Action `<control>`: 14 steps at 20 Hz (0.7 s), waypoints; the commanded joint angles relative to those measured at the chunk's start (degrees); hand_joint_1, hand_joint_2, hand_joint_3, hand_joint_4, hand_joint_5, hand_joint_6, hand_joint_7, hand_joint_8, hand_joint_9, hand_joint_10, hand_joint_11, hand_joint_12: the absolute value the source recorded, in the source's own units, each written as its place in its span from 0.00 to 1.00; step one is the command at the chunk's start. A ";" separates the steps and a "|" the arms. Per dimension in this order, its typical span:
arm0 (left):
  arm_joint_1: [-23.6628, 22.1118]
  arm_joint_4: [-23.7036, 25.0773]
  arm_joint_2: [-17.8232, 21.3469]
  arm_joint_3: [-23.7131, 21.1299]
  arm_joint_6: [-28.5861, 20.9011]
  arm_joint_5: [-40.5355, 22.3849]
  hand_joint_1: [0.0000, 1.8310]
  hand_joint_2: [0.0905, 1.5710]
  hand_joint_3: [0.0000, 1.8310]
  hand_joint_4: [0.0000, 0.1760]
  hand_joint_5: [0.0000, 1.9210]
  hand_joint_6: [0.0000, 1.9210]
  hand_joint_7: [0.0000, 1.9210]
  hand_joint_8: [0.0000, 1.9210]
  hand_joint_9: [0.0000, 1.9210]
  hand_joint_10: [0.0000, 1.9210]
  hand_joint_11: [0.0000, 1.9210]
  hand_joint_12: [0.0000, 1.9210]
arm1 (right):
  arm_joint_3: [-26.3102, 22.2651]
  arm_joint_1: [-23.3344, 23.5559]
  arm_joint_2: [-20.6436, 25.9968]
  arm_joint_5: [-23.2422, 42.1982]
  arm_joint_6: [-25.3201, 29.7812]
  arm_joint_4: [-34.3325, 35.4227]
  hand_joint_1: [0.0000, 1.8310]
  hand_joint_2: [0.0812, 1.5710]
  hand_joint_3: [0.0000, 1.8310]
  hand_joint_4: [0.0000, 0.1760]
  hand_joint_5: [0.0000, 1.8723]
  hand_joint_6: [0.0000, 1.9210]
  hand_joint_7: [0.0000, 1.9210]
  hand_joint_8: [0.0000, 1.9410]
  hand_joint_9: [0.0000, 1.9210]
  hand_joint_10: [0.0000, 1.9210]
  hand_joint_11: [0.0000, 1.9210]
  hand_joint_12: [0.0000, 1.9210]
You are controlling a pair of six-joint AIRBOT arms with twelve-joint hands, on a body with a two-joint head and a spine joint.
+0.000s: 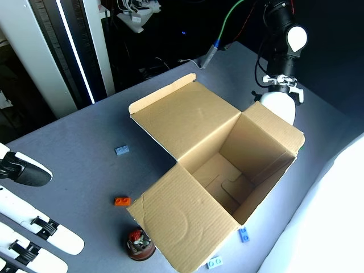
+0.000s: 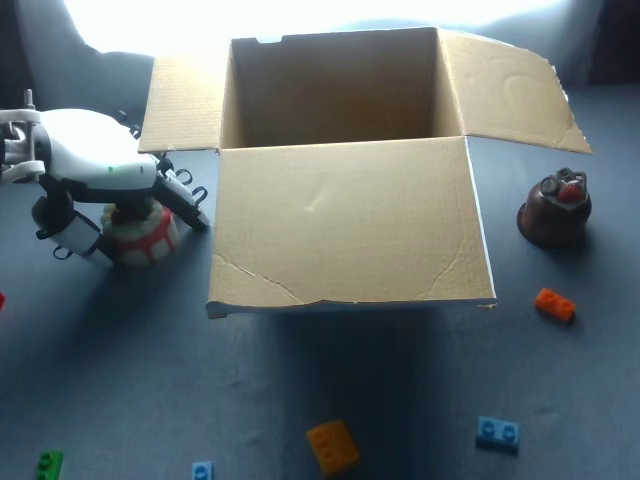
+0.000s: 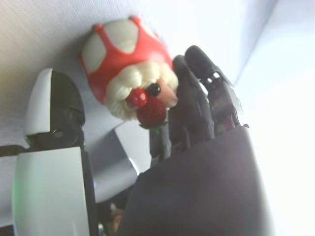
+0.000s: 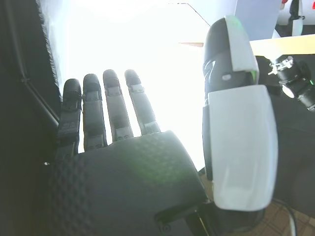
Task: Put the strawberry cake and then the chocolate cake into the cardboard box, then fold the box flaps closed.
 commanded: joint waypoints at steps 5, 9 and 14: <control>-0.22 -2.17 0.47 -0.26 0.67 0.84 0.74 0.67 0.00 0.15 0.19 0.55 0.04 0.81 0.17 0.90 0.24 0.96 | 0.17 0.39 0.64 6.61 -0.06 0.19 0.29 0.64 0.00 0.00 0.05 0.01 0.07 0.00 0.07 0.01 0.00 0.29; -0.20 -2.14 0.59 -0.33 0.72 0.19 0.88 0.75 0.01 0.00 0.20 0.67 0.07 0.89 0.31 0.85 0.25 1.00 | 0.16 0.39 0.64 6.51 -0.09 0.19 0.30 0.64 0.00 0.00 0.04 0.00 0.05 0.00 0.06 0.00 0.00 0.26; -2.19 -2.17 1.20 -0.01 0.09 -2.11 0.88 0.76 0.00 0.06 0.20 0.69 0.08 0.87 0.31 0.85 0.22 1.00 | 0.16 0.40 0.64 6.49 -0.09 0.18 0.30 0.65 0.00 0.00 0.04 0.00 0.06 0.00 0.06 0.00 0.00 0.28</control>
